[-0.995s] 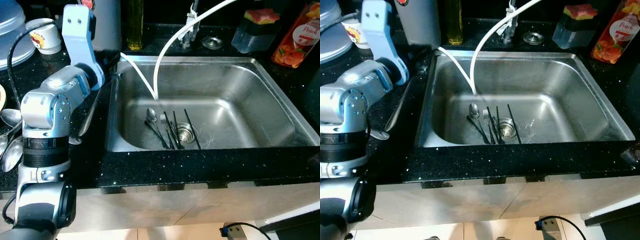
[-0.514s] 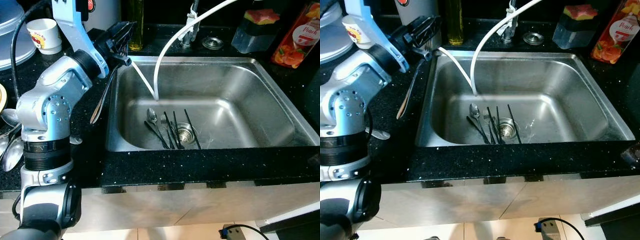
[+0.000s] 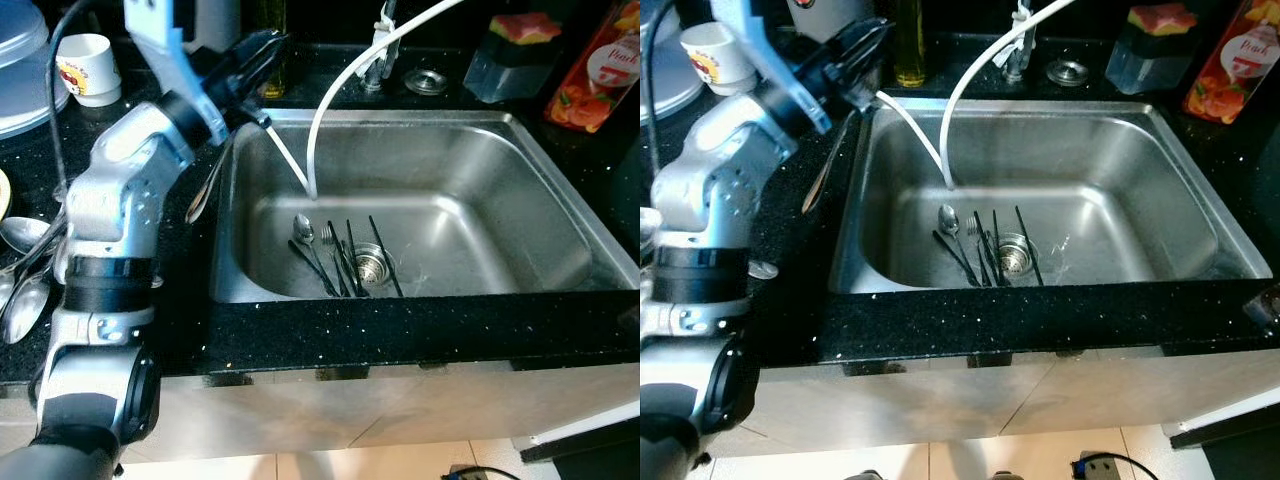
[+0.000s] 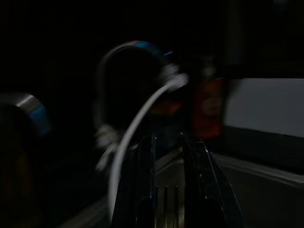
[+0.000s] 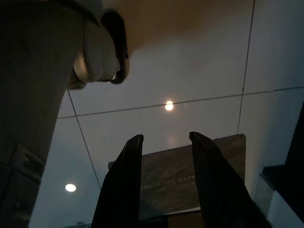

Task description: Kitchen organization

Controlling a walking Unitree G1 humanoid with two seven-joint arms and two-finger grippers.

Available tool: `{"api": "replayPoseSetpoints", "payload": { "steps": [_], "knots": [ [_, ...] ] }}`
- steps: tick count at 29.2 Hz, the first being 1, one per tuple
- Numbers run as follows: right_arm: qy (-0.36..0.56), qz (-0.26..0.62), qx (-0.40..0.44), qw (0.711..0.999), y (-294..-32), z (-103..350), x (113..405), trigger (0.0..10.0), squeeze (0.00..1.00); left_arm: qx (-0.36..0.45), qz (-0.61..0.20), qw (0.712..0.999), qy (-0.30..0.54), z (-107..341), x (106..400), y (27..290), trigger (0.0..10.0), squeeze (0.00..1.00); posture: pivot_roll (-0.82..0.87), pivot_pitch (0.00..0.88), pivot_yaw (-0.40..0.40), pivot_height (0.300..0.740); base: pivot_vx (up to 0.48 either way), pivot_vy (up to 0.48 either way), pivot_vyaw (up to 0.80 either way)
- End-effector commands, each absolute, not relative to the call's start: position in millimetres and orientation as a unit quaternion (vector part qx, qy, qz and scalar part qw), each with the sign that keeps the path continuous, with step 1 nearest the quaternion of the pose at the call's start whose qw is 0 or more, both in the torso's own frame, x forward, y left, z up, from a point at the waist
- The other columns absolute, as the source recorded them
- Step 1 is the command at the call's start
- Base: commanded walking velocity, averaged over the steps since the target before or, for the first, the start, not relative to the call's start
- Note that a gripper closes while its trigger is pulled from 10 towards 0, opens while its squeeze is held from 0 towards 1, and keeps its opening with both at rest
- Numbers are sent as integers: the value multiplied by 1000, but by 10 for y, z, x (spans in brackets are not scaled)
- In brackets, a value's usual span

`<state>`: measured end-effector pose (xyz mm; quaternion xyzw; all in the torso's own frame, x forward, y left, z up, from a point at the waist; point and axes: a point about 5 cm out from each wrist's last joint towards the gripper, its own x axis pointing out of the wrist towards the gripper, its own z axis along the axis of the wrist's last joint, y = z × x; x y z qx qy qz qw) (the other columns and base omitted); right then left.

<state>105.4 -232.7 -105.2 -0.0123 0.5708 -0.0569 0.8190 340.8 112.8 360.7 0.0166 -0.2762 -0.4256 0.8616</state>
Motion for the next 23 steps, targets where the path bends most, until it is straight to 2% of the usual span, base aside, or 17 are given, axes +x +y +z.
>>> {"api": "replayPoseSetpoints", "payload": {
  "steps": [1, 2, 3, 4, 5, 7, 8, 9, 12, 14, 15, 17, 19, 20, 22, 23],
  "knots": [
    [577, -64, -8, 814, -2326, -1071, 980, 10000, 0, 36, -454, 843, -287, 3641, 3382, 1000, 10000, 0, 9, 160, -8, 740, 0, 0, -800],
    [578, -66, -5, 813, -2324, -1076, 961, 10000, 0, 53, -481, 828, -285, 3629, 3368, 886, 10000, 0, 4, 167, -5, 740, 0, 0, -800],
    [578, -66, -5, 813, -2324, -1076, 961, 10000, 0, 53, -481, 828, -285, 3629, 3368, 886, 10000, 0, 4, 167, -5, 740, 0, 0, -800],
    [579, -67, -3, 813, -2320, -1080, 944, 10000, 0, 77, -511, 810, -278, 3577, 3349, 760, 10000, 0, 0, 173, -3, 740, 0, 0, -800],
    [579, -67, -3, 813, -2320, -1080, 944, 10000, 0, 77, -511, 810, -278, 3577, 3349, 760, 10000, 0, 0, 173, -3, 740, 0, 0, -800],
    [579, -71, 5, 812, -2312, -1089, 914, 10000, 0, 161, -557, 774, -254, 3387, 3331, 545, 10000, 0, -7, 183, -1, 740, 0, 0, -309],
    [579, -71, 5, 812, -2312, -1089, 914, 10000, 0, 161, -557, 774, -254, 3387, 3331, 545, 10000, 0, -7, 183, -1, 740, 0, 0, 0],
    [579, -70, 5, 812, -2309, -1091, 904, 10000, 0, 211, -564, 761, -240, 3284, 3344, 493, 10000, 0, -8, 188, -1, 740, 0, 0, 0],
    [580, -68, 4, 812, -2308, -1093, 898, 10000, 0, 243, -567, 752, -232, 3220, 3359, 471, 10000, 0, -9, 190, 1, 740, 0, 0, 0],
    [581, -66, 5, 811, -2308, -1098, 867, 10000, 0, 348, -547, 736, -196, 3066, 3492, 527, 10000, 0, -12, 202, 2, 740, 0, 0, 0],
    [581, -66, 5, 811, -2308, -1098, 867, 10000, 0, 348, -547, 736, -196, 3066, 3492, 527, 10000, 0, -12, 202, 2, 740, 0, 0, 0],
    [581, -67, 6, 811, -2313, -1101, 845, 10000, 0, 431, -523, 716, -170, 2977, 3595, 617, 10000, 0, -12, 207, 2, 740, 0, 0, 0],
    [581, -67, 6, 811, -2313, -1101, 845, 10000, 0, 431, -523, 716, -170, 2977, 3595, 617, 10000, 0, -12, 207, 2, 740, 0, 0, 0],
    [581, -67, 7, 811, -2317, -1101, 836, 10000, 0, 471, -505, 705, -161, 2956, 3644, 665, 10000, 0, -12, 211, 4, 740, 0, 0, 0],
    [581, -67, 7, 811, -2317, -1101, 836, 10000, 0, 471, -505, 705, -161, 2956, 3644, 665, 10000, 0, -12, 211, 4, 740, 0, 0, 0],
    [581, -67, 7, 811, -2321, -1102, 824, 10000, 0, 509, -488, 692, -152, 2930, 3692, 714, 10000, 0, -11, 217, 5, 740, 0, 0, 0]
  ]
}}
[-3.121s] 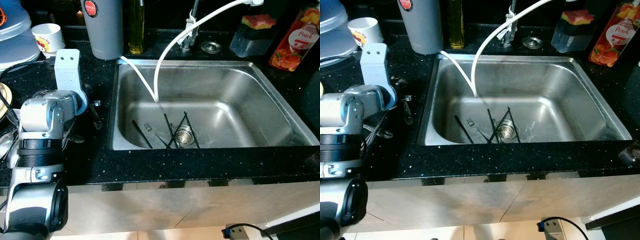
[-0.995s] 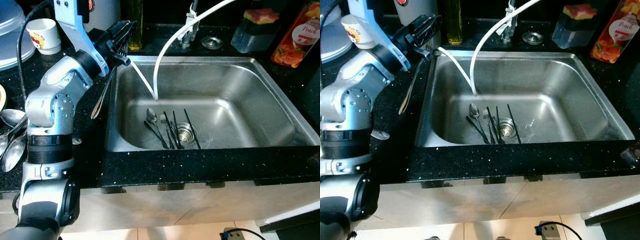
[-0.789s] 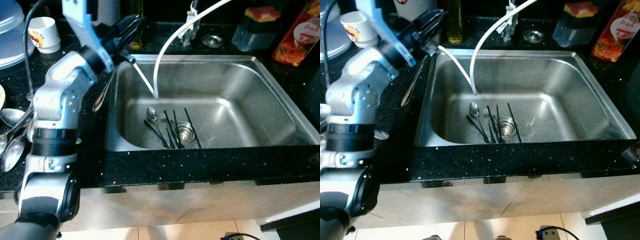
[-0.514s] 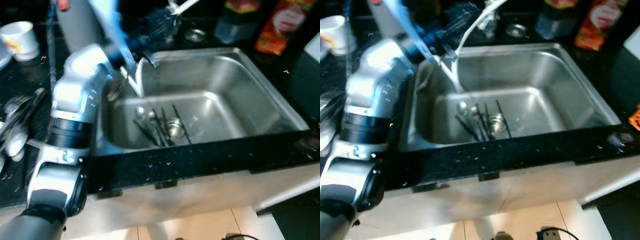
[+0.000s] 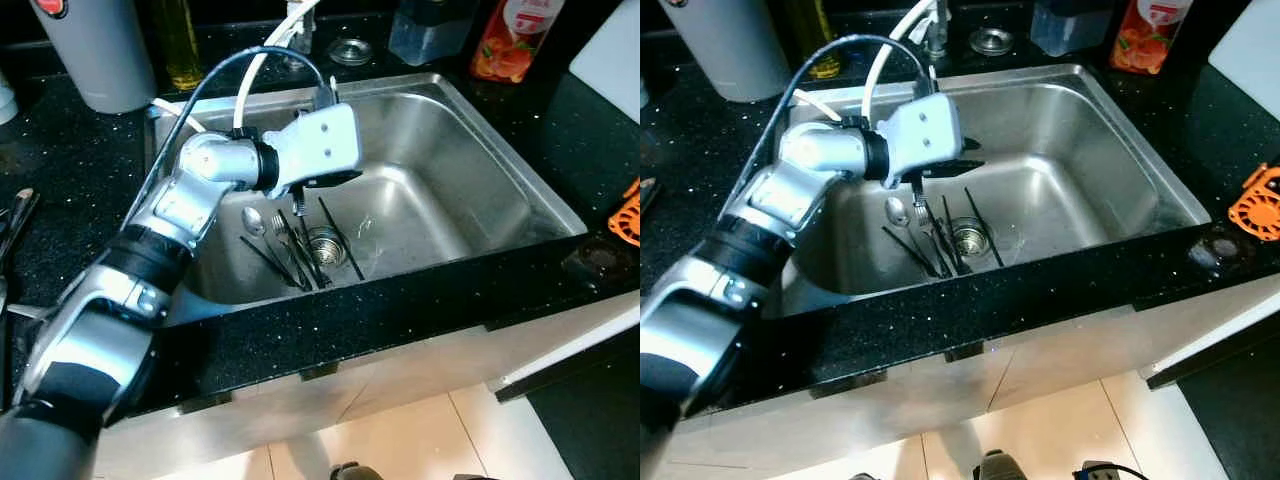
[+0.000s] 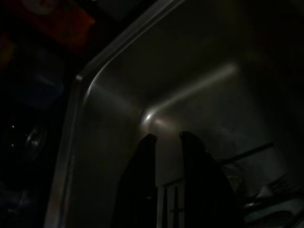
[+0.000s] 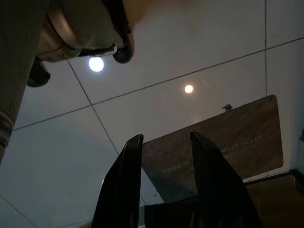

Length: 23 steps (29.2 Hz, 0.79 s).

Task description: Kitchen organization

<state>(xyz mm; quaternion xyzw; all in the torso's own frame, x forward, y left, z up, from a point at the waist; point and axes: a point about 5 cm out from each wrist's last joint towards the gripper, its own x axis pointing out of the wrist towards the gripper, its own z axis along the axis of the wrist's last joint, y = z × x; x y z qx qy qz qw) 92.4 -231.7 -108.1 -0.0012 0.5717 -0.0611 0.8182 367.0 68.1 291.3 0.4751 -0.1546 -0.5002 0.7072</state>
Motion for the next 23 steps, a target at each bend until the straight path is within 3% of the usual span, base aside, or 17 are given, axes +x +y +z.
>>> {"api": "replayPoseSetpoints", "payload": {
  "steps": [1, 3, 8, 13, 17, 19, 23],
  "knots": [
    [581, -67, 7, 811, -2321, -1102, 824, 10000, 0, 509, -488, 692, -152, 2930, 3692, 714, 10000, 0, -11, 217, 5, 740, 0, 0, 0],
    [581, -67, 7, 811, -2321, -1102, 824, 10000, 0, 509, -488, 692, -152, 2930, 3692, 714, 10000, 0, -11, 217, 5, 740, 0, 0, 0],
    [582, -68, 11, 810, -2324, -1113, 748, 10000, 0, 541, -496, 656, -178, 2837, 3717, 610, 10000, 0, -44, 267, 17, 740, 0, 0, 0],
    [583, -69, 13, 810, -2323, -1120, 696, 10000, 0, 506, -521, 656, -205, 2795, 3686, 469, 10000, 0, -63, 284, 20, 740, 0, 0, 0],
    [586, -71, 14, 807, -2333, -1129, 608, 10000, 0, 431, -549, 684, -213, 2738, 3684, 332, 10000, 0, -84, 305, 20, 740, 0, 0, 0],
    [588, -73, 14, 805, -2342, -1133, 552, 10000, 0, 371, -562, 712, -200, 2696, 3701, 263, 10000, 0, -99, 320, 21, 740, 0, 0, 0],
    [589, -74, 15, 804, -2345, -1135, 530, 10000, 0, 343, -568, 724, -189, 2659, 3711, 230, 10000, 0, -103, 322, 20, 740, 0, 0, 0]
  ]
}}
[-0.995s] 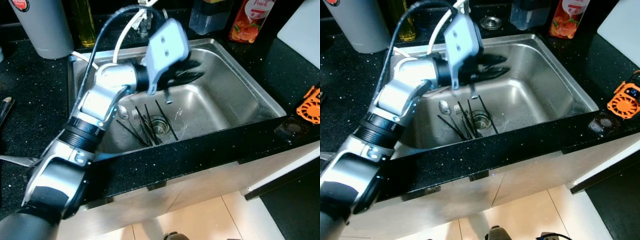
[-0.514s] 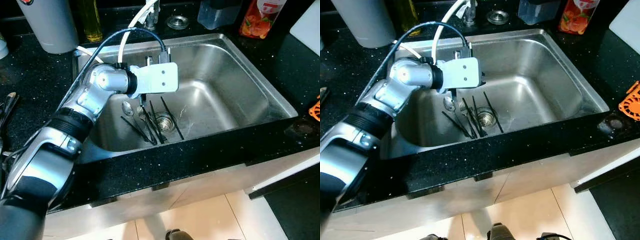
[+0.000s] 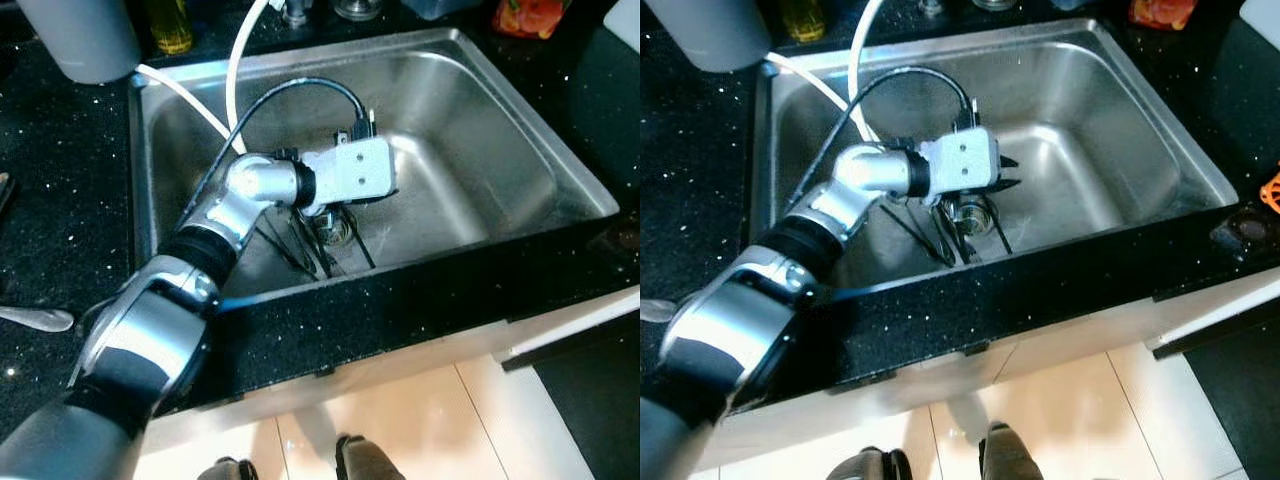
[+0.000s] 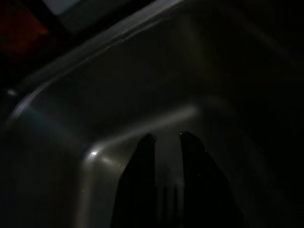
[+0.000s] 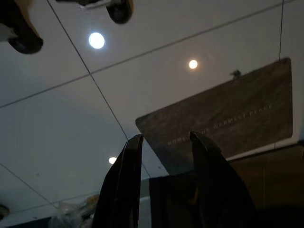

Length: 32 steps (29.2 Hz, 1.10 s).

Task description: Kitchen organization

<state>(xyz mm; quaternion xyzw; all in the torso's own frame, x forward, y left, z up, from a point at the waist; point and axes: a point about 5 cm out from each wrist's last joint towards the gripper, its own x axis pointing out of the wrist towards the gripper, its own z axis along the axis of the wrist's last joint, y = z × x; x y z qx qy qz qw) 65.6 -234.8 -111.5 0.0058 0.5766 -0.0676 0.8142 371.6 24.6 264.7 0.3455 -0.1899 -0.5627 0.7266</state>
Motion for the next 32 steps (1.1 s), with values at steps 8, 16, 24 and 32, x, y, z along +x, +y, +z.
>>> {"api": "replayPoseSetpoints", "payload": {
  "steps": [8, 16, 24, 32],
  "knots": [
    [584, -72, 15, 809, -2339, -1132, 532, 10000, 0, 359, -611, 700, -88, 2295, 3729, 318, 10000, 0, -117, 326, 19, 740, 0, 0, 0],
    [582, -72, 14, 810, -2345, -1129, 542, 10000, 0, 372, -615, 692, -62, 2183, 3732, 397, 10000, 239, -119, 321, 19, 740, 0, 0, 0],
    [580, -70, 14, 812, -2326, -1128, 581, 10000, 0, 376, -600, 699, -96, 2409, 3774, 404, 10000, 1000, -104, 293, 14, 740, 0, 0, 0],
    [567, -64, 19, 821, -2248, -1116, 785, 10000, 0, 373, -590, 687, -202, 3047, 3757, 516, 10000, 0, -65, 234, 16, 740, 0, 0, 0]
  ]
}}
